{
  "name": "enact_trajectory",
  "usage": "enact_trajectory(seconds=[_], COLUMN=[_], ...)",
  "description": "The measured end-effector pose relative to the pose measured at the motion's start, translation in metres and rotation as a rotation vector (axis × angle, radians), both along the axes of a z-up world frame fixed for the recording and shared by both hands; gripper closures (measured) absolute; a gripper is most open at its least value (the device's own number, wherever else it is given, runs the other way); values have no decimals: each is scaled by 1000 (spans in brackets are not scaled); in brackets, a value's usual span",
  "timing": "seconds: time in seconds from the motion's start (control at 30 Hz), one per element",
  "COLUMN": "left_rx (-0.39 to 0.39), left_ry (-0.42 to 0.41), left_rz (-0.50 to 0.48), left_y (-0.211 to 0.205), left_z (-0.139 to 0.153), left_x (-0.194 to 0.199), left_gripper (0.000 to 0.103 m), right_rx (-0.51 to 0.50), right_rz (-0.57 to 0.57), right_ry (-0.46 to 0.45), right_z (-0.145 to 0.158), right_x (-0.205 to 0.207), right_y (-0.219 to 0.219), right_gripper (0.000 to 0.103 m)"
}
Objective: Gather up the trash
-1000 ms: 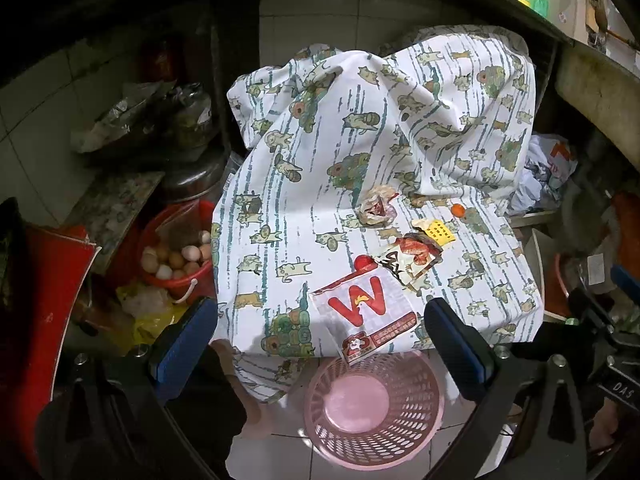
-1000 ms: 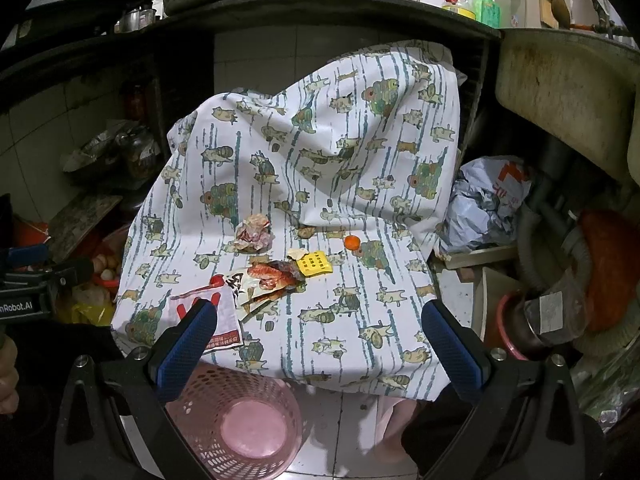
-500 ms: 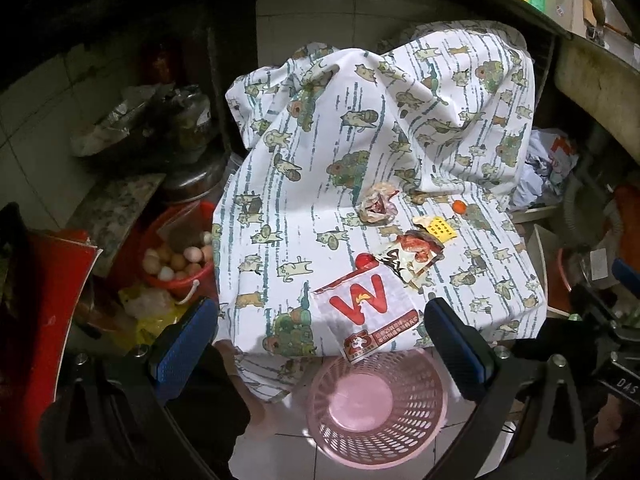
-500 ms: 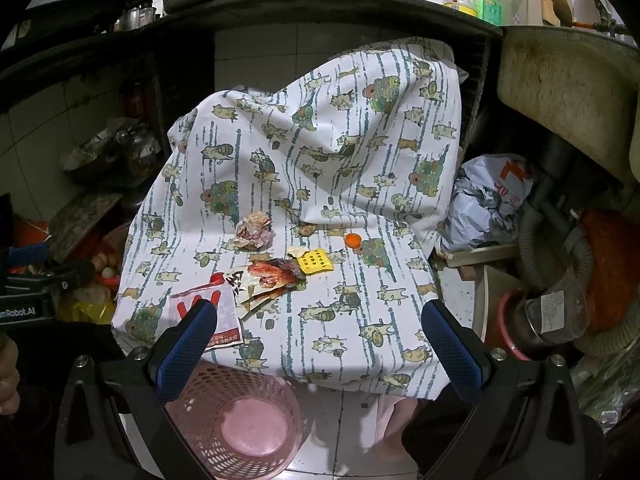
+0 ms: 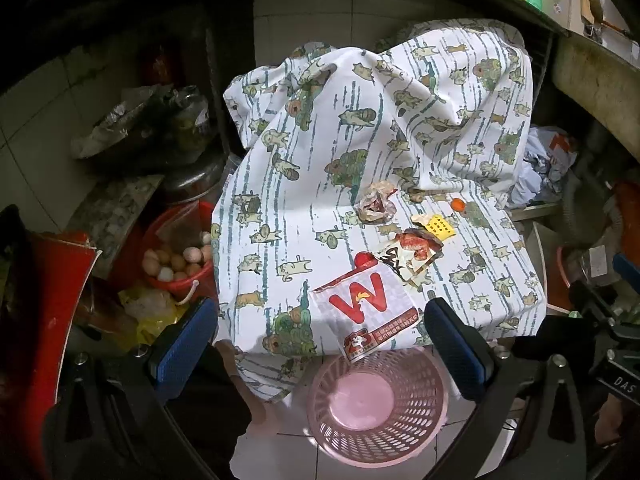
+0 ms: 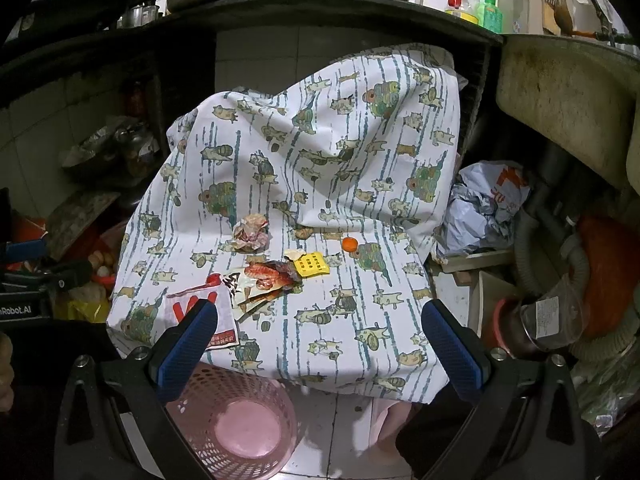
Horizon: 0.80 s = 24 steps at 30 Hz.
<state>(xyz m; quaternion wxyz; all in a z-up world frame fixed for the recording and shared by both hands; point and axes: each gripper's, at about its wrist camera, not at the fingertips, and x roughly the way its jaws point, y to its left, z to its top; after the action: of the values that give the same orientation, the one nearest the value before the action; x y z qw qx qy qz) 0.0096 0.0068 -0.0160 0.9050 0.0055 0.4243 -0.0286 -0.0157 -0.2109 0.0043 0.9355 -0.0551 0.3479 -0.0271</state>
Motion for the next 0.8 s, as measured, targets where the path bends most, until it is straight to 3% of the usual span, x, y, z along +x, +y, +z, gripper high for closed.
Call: enact_trajectory(seconds=[0.8], left_rx=[-12], left_ry=[58], left_rz=[22], left_y=[7], left_z=[-17], left_x=[10], left_gripper=[0], right_rx=[-12], right_rz=[29], right_ry=[28], right_z=[-7], right_x=[0], right_y=[6], right_gripper=[0])
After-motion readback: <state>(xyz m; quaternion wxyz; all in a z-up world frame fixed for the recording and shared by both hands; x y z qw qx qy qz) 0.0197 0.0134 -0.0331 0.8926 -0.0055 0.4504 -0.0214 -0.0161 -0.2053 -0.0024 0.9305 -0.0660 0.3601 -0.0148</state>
